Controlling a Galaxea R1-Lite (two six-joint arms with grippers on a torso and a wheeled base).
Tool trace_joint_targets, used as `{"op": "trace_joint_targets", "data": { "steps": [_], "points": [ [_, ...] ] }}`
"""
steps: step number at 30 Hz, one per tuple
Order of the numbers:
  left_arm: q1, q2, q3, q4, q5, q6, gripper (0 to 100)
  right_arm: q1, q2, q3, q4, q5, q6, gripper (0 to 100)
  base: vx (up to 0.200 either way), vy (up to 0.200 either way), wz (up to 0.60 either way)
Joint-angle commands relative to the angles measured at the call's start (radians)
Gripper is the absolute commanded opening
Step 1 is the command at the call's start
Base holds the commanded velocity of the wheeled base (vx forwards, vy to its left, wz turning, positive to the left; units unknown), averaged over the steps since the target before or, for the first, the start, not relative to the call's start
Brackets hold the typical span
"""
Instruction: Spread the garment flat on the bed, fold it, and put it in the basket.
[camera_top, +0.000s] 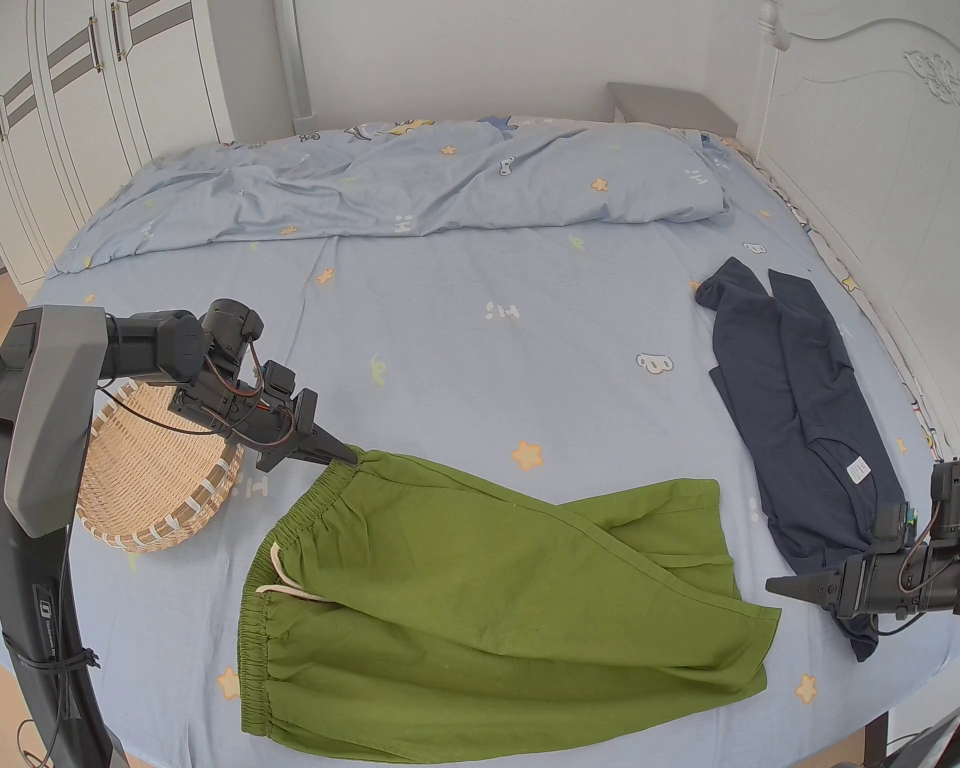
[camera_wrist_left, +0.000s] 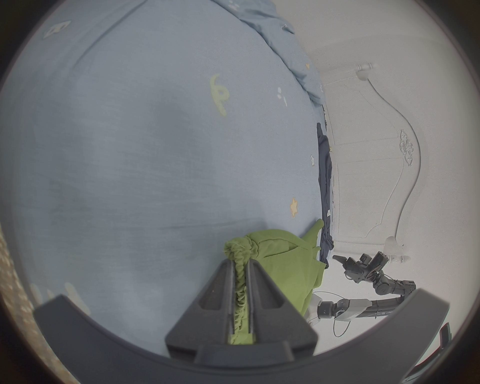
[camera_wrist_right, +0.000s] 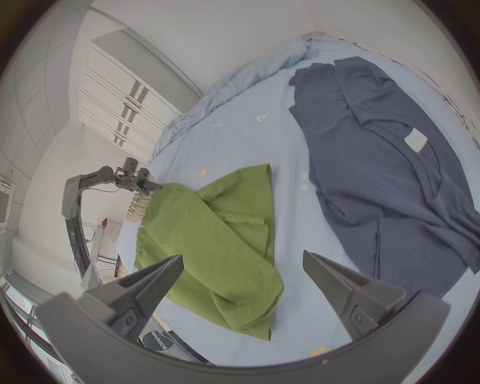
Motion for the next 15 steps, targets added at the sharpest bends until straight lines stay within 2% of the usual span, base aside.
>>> {"op": "trace_joint_targets", "data": {
  "steps": [1, 15],
  "points": [
    [0.01, -0.043, 0.008, -0.001, -0.002, -0.001, 0, 0.017, 0.004, 0.048, 0.002, -0.024, 0.001, 100, 0.0, 0.0, 0.0],
    [0.009, -0.041, 0.01, -0.001, -0.002, 0.001, 0, 0.091, 0.102, 0.082, -0.01, -0.03, 0.002, 100, 0.0, 0.0, 0.0]
  ]
}}
